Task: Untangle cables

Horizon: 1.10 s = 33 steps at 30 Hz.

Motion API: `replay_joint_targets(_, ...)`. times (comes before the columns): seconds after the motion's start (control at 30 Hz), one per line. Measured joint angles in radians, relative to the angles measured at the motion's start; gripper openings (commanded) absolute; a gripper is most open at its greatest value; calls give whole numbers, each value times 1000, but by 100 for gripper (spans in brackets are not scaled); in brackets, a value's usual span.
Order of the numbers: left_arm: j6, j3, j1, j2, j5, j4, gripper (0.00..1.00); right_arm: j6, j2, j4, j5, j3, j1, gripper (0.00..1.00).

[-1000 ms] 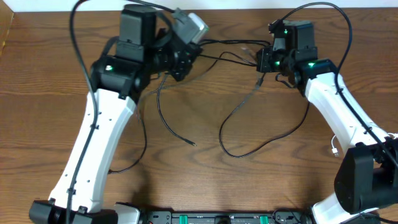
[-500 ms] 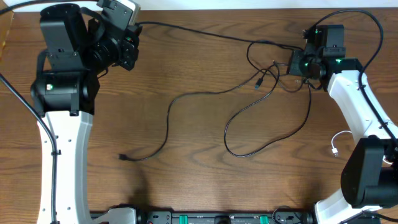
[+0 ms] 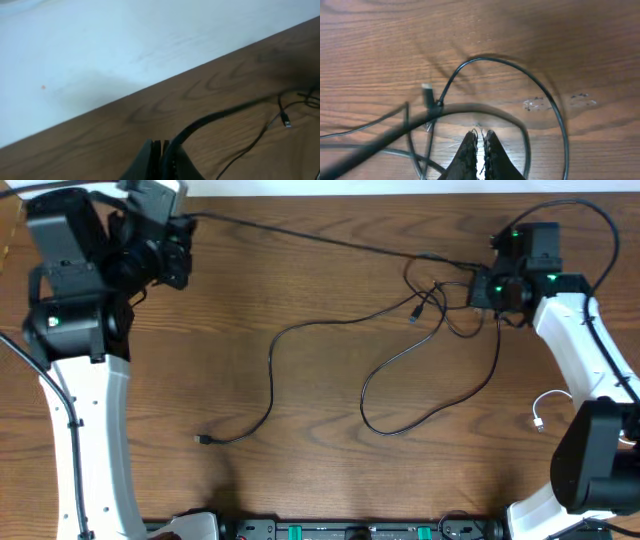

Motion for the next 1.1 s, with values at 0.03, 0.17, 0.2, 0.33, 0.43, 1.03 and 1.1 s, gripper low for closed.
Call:
replay_joint_targets(0.03, -2, 0, 1, 0, 0, 1, 7, -3, -1, -1, 0, 0, -2, 1)
replay_joint_targets(0.17, -13, 0, 1, 0, 0, 2, 8, -11, -1, -2, -1, 0, -3, 1)
replay_joint_targets(0.2, -15, 0, 1, 0, 0, 1, 8, -11, -1, -3, -1, 0, -3, 1)
replay_joint_targets(0.33, -26, 0, 2, 0, 21, 2, 10, -11, -2, -3, 0, 0, -4, 1)
replay_joint_targets(0.43, -42, 0, 9, 0, 60, 5, 51, -11, -2, 0, 12, 0, -4, 1)
replay_joint_targets(1.03, -52, 8, -12, 34, 208, 3, 70, -20, -69, 13, 65, -4, 27, 1)
replay_joint_targets(1.1, -52, 8, -35, 61, 234, 2, 70, -27, -101, 14, 64, -5, 55, 1)
